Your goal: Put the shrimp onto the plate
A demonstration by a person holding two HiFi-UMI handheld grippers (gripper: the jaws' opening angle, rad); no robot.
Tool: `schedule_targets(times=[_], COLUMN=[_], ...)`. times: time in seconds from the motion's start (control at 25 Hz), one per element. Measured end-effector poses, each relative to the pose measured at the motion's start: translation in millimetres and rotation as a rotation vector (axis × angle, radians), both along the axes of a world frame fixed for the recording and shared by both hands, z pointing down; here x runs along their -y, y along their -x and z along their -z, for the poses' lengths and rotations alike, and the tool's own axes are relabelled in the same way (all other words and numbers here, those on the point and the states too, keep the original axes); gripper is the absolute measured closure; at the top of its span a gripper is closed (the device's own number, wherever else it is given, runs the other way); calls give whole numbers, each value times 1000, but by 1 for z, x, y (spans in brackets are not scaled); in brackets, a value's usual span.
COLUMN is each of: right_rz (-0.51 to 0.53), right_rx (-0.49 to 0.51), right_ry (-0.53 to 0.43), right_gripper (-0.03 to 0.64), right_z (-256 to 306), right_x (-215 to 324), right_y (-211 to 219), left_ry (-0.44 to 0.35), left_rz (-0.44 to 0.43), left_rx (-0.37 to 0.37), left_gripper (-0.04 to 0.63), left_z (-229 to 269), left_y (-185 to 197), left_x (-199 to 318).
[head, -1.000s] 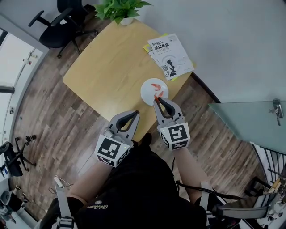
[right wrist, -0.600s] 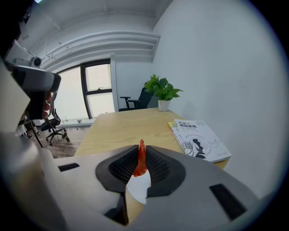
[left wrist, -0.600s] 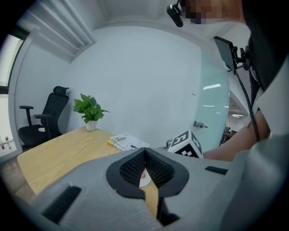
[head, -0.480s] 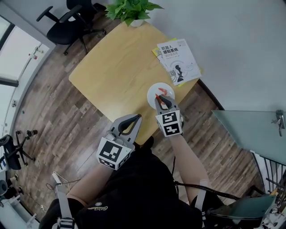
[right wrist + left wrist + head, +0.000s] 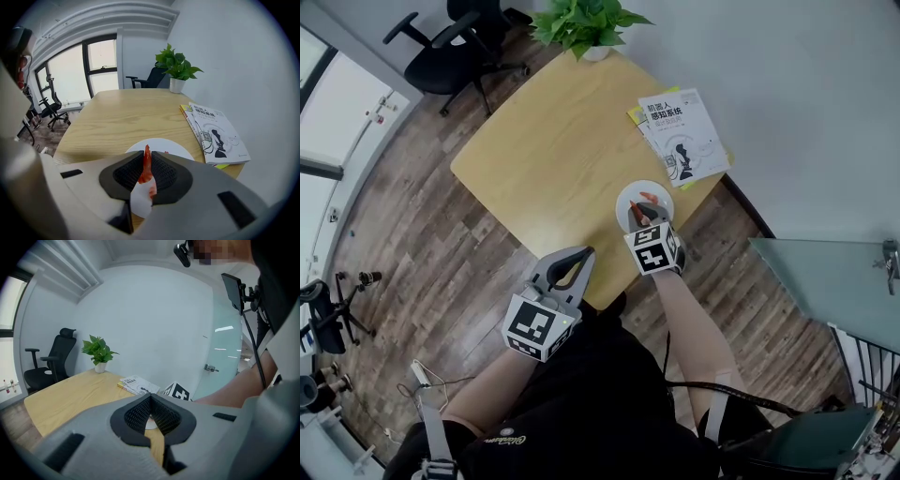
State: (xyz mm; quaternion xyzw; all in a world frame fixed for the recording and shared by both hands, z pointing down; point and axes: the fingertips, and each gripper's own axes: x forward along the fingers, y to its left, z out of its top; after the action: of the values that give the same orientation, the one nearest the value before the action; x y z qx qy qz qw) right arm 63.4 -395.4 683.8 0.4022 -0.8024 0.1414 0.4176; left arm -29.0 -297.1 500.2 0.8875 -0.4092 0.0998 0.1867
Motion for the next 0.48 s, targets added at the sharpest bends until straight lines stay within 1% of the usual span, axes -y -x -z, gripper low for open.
schedule_targets(times=[0.48], right_rz=[22], right_rx=[-72], right_ry=[55], right_gripper=[568], right_z=[-25], right_x=[3], right_y=[0], left_ry=[24], left_rz=[-1], left_rx=[10], left_gripper=[591], left_z=[-10], left_y=[7], left_x=[-2])
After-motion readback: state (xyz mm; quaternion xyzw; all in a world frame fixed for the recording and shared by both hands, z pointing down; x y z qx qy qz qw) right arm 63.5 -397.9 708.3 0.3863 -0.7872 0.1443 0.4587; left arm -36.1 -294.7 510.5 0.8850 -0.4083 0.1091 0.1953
